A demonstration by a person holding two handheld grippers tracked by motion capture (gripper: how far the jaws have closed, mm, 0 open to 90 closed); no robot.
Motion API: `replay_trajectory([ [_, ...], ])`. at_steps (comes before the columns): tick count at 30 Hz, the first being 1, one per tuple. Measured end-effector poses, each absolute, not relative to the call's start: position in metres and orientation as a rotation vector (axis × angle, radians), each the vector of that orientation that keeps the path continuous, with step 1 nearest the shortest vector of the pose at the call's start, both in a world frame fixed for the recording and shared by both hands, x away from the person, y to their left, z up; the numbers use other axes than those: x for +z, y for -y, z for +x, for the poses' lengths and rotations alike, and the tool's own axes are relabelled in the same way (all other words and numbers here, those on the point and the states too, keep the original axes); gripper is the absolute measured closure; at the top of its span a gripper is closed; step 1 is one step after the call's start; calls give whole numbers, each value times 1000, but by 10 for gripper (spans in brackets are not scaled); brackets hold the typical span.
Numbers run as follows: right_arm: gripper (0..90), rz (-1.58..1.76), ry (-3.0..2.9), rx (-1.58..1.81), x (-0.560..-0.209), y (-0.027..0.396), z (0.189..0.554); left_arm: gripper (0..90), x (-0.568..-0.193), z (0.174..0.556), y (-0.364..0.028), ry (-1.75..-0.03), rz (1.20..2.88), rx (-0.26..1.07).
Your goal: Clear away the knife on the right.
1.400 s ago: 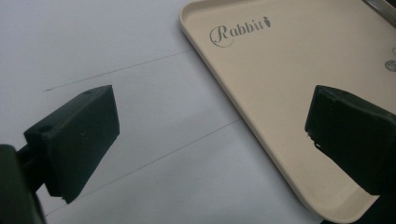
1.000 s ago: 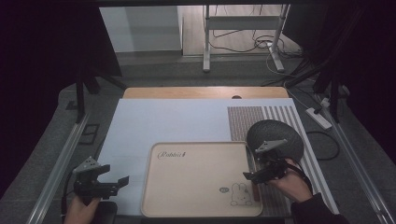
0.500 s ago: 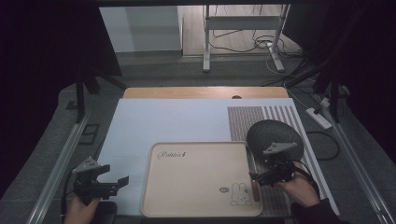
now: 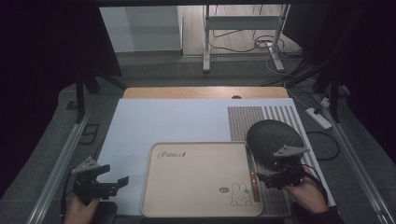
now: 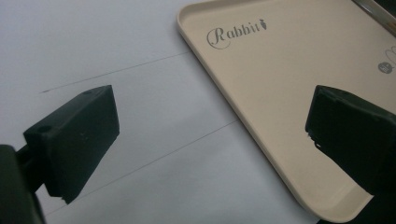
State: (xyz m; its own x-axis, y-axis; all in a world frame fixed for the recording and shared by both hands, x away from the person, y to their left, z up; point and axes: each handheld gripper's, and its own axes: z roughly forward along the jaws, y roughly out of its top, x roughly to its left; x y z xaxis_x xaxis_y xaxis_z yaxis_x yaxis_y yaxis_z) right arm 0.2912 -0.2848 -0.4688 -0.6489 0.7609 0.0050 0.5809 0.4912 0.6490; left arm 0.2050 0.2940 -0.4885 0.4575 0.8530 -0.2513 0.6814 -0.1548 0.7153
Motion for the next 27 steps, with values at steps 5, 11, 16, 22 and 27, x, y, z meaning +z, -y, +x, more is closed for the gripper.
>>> replay_trajectory([
  [5, 0, 1162, -2423, 914, -468, 293, 286, 28, -488, 205, -294, -1286, 1897, 266],
  [11, 0, 1200, -2374, 943, -466, 304, 280, 27, -488, 205, -295, -1283, 1896, 263],
  [16, 0, 1212, -2351, 950, -464, 310, 275, 26, -488, 205, -295, -1280, 1891, 262],
  [22, 0, 1233, -2327, 953, -463, 317, 270, 25, -488, 204, -295, -1276, 1891, 265],
  [27, 0, 1246, -2314, 949, -461, 320, 266, 25, -488, 203, -296, -1271, 1887, 266],
])
